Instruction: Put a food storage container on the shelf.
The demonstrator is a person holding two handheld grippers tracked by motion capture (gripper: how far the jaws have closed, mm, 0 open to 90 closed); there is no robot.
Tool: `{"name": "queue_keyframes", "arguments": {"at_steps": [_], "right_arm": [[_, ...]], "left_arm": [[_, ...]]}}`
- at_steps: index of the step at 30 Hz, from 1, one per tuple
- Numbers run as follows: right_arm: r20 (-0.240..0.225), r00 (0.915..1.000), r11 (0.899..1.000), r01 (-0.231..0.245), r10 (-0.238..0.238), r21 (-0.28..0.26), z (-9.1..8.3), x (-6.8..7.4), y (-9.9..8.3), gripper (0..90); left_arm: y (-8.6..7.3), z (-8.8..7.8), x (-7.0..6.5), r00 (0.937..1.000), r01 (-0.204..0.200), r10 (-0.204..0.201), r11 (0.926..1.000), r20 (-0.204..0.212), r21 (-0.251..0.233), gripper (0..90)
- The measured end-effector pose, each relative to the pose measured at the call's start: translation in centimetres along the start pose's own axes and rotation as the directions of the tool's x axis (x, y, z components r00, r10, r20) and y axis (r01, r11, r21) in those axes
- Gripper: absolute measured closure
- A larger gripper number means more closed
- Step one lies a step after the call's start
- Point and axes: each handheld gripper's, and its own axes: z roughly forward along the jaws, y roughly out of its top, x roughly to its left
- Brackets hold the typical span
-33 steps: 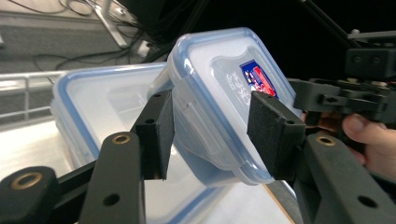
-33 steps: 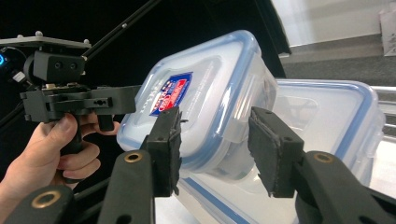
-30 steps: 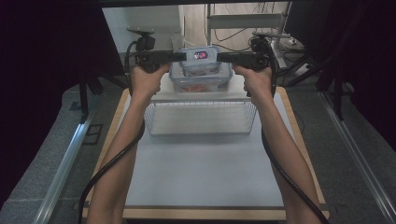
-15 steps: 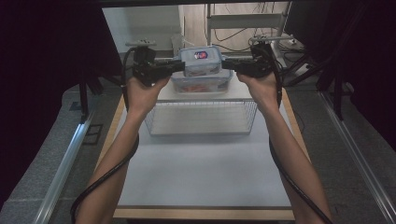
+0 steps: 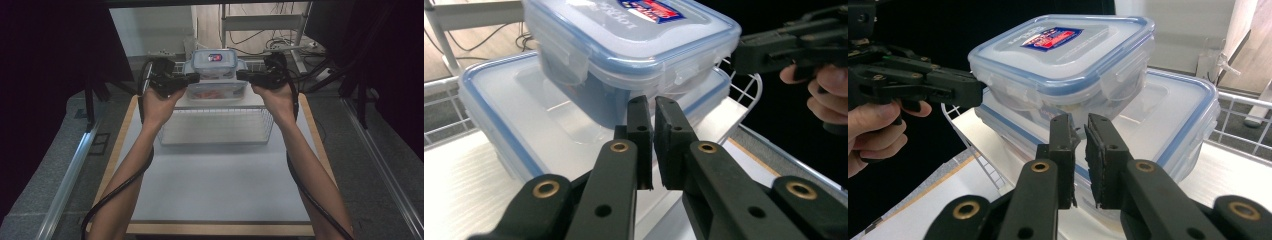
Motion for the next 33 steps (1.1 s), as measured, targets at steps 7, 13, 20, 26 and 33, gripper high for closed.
{"name": "queue_keyframes", "arguments": {"at_steps": [7,13,20,26,33], "right_arm": [[-0.003,0.9999,1.000,0.015,-0.015,0.000,-0.1,0.4,-0.5,76.9],[-0.016,0.9994,0.999,0.031,-0.031,-0.011,-0.5,1.2,-1.5,65.5],[-0.025,0.9977,0.998,0.062,-0.063,-0.031,-1.1,2.0,-3.4,55.1],[-0.030,0.9960,0.996,0.083,-0.084,-0.029,-1.6,2.5,-4.9,48.6],[-0.028,0.9923,0.993,0.120,-0.120,-0.007,-1.8,3.3,-6.3,43.3]], "left_arm": [[-0.6,-0.4,-0.9,0.9994,-0.024,0.024,0.9997,0.025,-0.006,81.7],[-1.5,-0.9,-2.0,0.9962,-0.085,0.085,0.9963,0.016,-0.001,62.8],[-3.8,-1.3,-3.1,0.9911,-0.132,0.132,0.9912,0.014,-0.004,45.5],[-5.5,-1.6,-3.6,0.9888,-0.148,0.148,0.9890,0.021,-0.014,34.8],[-7.7,-1.6,-4.5,0.9809,-0.193,0.193,0.9812,0.025,-0.009,25.2]]}}
